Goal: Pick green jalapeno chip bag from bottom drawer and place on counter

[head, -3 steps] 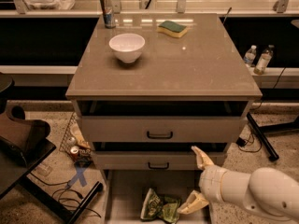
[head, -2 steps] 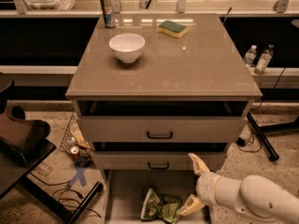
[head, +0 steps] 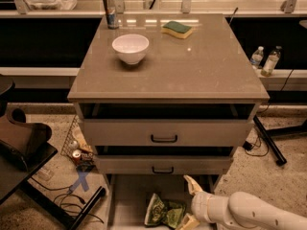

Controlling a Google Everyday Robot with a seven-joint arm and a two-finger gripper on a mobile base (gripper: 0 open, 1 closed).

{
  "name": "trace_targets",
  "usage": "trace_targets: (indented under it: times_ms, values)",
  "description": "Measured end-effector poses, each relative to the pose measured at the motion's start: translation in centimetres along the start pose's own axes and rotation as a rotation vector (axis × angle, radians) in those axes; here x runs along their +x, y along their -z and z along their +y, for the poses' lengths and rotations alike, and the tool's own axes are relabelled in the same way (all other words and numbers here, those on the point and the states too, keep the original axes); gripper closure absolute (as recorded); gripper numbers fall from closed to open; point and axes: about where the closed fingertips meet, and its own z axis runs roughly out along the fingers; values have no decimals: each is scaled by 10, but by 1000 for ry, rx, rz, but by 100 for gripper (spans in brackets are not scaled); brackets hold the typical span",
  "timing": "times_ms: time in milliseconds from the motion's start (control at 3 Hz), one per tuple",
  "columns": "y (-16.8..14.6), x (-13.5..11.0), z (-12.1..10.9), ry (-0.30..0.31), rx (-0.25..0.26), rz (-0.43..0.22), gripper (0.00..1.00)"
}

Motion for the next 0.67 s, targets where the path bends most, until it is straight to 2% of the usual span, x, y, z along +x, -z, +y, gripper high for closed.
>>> trace_targets:
  times_ms: [333,667]
  values:
    - [-1,1,0,1,-2,2,0]
    - [-24,5,9,-14,-17,-10,0]
